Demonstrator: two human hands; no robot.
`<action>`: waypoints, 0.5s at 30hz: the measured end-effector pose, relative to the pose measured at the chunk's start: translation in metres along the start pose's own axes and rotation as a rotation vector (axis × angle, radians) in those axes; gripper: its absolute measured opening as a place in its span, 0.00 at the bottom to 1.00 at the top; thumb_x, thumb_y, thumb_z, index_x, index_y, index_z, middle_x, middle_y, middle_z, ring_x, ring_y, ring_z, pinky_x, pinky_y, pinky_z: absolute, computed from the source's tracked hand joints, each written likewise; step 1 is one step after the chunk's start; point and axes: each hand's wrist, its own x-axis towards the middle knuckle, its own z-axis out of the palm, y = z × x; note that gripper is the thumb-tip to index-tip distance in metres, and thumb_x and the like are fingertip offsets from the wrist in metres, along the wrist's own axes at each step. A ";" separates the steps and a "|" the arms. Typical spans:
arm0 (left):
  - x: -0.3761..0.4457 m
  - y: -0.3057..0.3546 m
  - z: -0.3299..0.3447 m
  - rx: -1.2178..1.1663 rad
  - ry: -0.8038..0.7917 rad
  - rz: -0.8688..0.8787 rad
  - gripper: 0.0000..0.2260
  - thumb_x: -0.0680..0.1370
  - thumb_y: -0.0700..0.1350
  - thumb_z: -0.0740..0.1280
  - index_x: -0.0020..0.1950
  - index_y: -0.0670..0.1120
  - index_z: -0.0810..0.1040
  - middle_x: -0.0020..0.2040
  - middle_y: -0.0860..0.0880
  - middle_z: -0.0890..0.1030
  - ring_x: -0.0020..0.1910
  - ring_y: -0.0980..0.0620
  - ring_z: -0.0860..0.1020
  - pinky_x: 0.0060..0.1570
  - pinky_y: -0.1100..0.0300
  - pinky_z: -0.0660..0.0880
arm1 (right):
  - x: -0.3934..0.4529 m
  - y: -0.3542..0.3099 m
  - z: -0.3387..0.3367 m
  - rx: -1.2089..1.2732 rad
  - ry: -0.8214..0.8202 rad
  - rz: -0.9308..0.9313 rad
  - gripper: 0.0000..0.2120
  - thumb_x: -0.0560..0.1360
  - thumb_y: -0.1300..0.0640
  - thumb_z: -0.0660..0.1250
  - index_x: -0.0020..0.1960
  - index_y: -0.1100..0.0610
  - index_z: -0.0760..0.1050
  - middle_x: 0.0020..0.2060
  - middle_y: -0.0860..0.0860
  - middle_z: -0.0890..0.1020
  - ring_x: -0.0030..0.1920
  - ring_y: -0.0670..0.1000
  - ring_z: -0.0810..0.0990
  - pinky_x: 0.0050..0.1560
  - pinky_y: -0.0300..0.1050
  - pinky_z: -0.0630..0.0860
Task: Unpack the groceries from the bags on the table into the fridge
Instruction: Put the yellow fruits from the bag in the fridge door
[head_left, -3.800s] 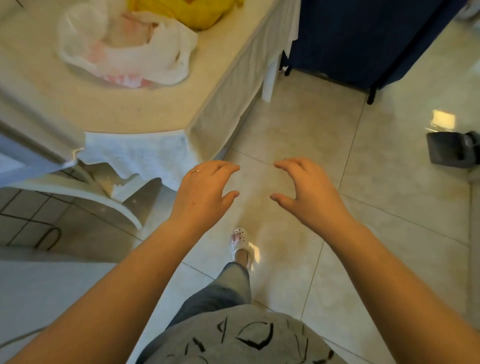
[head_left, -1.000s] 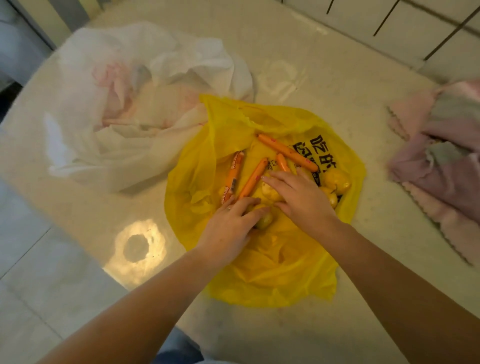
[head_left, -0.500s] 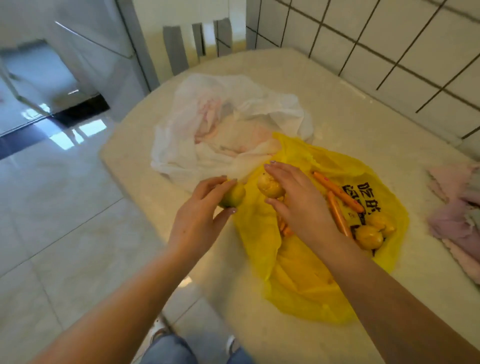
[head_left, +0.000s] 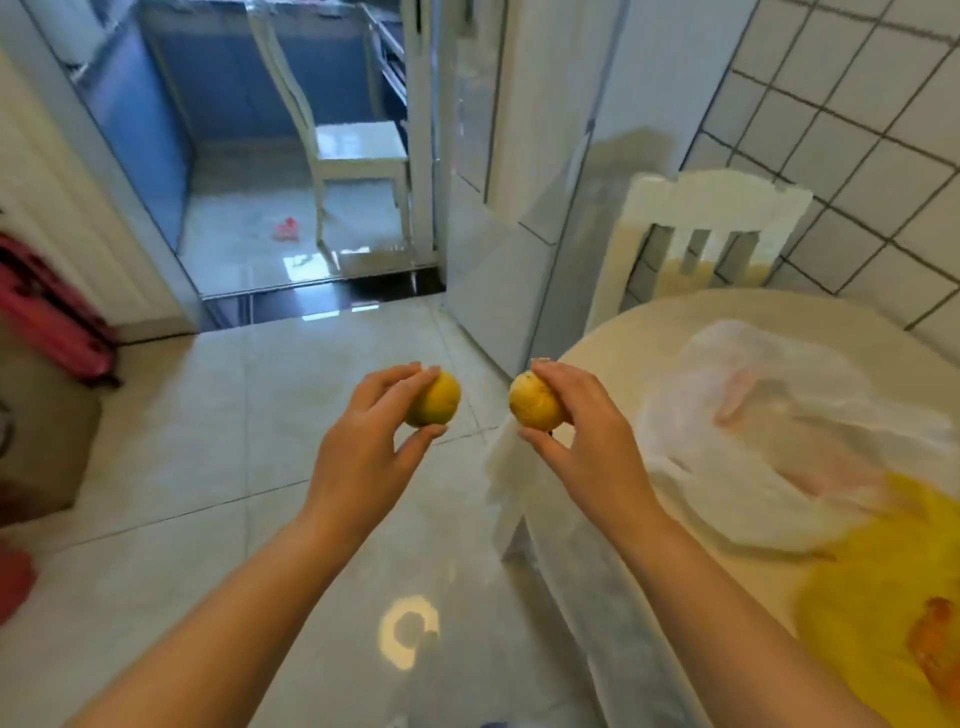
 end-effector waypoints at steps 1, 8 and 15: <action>0.003 -0.015 -0.012 0.000 0.021 -0.022 0.25 0.72 0.45 0.72 0.68 0.49 0.71 0.65 0.46 0.72 0.58 0.51 0.72 0.51 0.69 0.66 | 0.011 -0.010 0.016 0.008 -0.020 -0.017 0.28 0.69 0.57 0.74 0.67 0.53 0.69 0.62 0.50 0.74 0.59 0.41 0.69 0.58 0.25 0.62; 0.045 -0.104 -0.071 -0.015 0.173 -0.135 0.24 0.72 0.45 0.72 0.68 0.49 0.71 0.64 0.49 0.72 0.59 0.57 0.69 0.51 0.74 0.64 | 0.105 -0.051 0.101 0.073 -0.117 -0.109 0.28 0.69 0.56 0.74 0.67 0.52 0.69 0.62 0.51 0.74 0.58 0.43 0.70 0.56 0.23 0.64; 0.150 -0.185 -0.101 -0.002 0.242 -0.146 0.24 0.72 0.45 0.72 0.67 0.48 0.72 0.63 0.49 0.73 0.59 0.56 0.70 0.51 0.75 0.64 | 0.234 -0.051 0.180 0.152 -0.134 -0.158 0.29 0.70 0.55 0.73 0.66 0.45 0.64 0.62 0.49 0.73 0.58 0.44 0.71 0.57 0.33 0.70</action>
